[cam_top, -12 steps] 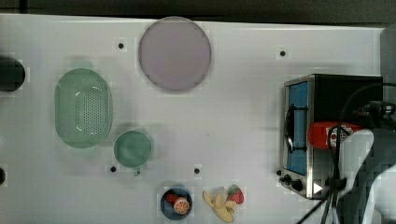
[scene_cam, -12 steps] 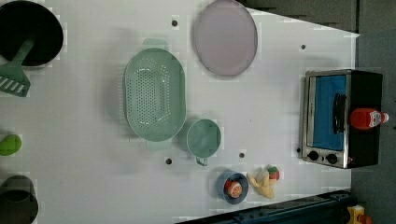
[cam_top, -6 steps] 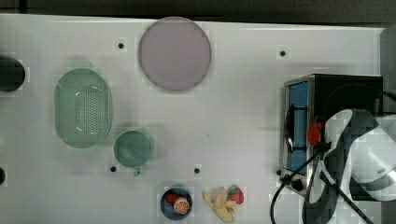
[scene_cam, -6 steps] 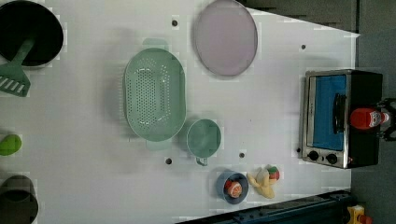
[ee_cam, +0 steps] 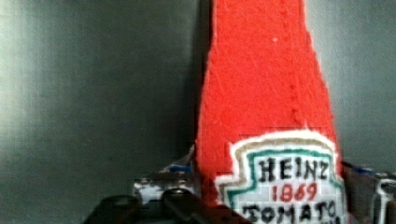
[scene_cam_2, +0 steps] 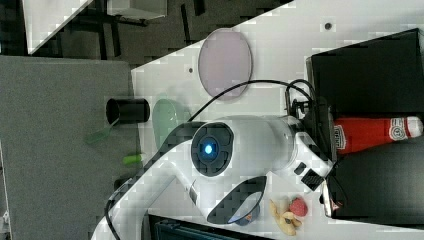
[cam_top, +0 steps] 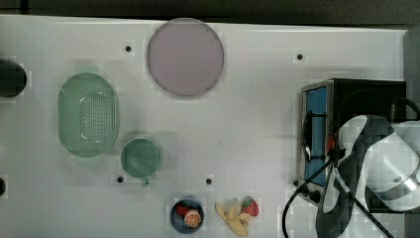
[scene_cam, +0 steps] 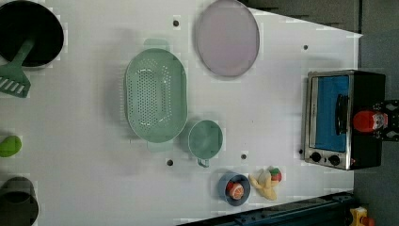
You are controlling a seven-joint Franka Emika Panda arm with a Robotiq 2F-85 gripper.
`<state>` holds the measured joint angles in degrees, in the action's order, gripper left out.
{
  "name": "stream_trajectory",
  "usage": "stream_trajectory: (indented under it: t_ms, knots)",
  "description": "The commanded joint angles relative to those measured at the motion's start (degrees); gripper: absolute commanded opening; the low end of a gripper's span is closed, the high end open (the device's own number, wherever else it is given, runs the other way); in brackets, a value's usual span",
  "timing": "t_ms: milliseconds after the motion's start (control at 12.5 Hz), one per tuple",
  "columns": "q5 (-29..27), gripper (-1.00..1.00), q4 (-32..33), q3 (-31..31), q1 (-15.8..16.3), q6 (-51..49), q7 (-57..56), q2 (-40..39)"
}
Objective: Pick Ketchup from oven and place it on table.
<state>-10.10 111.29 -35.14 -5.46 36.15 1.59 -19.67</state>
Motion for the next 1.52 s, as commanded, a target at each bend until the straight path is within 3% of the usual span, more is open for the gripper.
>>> stream_trajectory:
  t_ms: [80, 400, 640, 880, 1520]
  knots:
    - [-1.54, 0.29, -1.63, 0.22, -1.08, -1.47, 2.16, 1.98]
    - [1.25, 0.29, -6.29, 0.36, 0.6, -5.1, 2.03, 4.44]
    - [5.73, 0.29, -12.99, 1.17, 3.66, -15.34, 1.78, 8.05]
    - [6.23, 0.29, -17.1, 4.86, 6.84, -24.32, -3.09, 11.65]
    - [6.25, 0.29, -14.02, 19.98, 11.61, -25.27, -6.58, 14.35]
